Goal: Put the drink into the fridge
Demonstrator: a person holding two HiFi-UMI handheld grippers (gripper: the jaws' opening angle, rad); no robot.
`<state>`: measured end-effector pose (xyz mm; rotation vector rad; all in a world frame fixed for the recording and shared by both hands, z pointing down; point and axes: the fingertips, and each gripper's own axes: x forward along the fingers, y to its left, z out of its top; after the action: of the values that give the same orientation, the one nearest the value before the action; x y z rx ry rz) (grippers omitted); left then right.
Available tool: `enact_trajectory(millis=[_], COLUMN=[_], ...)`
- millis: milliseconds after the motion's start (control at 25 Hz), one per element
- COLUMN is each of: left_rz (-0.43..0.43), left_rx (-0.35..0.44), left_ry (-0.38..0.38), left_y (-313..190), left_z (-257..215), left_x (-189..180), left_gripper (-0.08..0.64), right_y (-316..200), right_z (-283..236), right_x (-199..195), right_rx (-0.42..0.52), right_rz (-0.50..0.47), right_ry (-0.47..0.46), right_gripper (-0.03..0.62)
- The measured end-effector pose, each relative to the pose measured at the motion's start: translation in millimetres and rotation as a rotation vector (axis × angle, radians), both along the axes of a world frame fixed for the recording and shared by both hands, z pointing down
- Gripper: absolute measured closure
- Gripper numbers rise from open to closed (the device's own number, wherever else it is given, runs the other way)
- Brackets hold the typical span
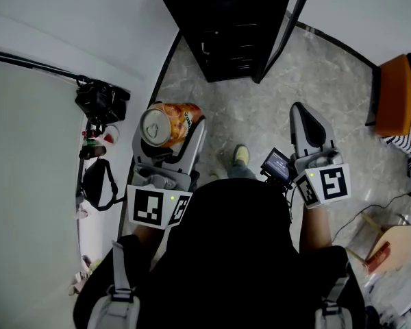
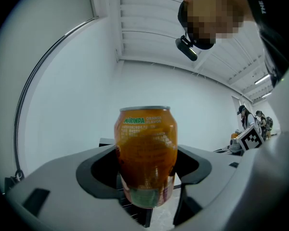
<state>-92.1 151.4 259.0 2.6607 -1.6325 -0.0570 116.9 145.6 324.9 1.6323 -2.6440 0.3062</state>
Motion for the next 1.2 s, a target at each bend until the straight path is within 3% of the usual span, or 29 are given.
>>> enact_trajectory(millis=[240, 480, 1200], left_rz=[-0.011, -0.013, -0.011], left_rx=[0.003, 0.006, -0.018], left_ry=[-0.008, -0.014, -0.006], left_y=[-12.8, -22.8, -69.1], left_z=[0.3, -0.3, 12.2], left_x=[13.7, 18.6, -5.0], left_gripper=[0.224, 0.224, 0.224], right_y=[-15.2, -25.9, -65.0], right_z=[5.0, -2.3, 17.6], right_x=[12.8, 13.7, -18.3], right_rx=[-0.003, 0.025, -0.063], right_rz=[-0.005, -0.031, -0.041], right_ry=[0.077, -0.017, 0.023], right_gripper=[0.580, 0.580, 0.580])
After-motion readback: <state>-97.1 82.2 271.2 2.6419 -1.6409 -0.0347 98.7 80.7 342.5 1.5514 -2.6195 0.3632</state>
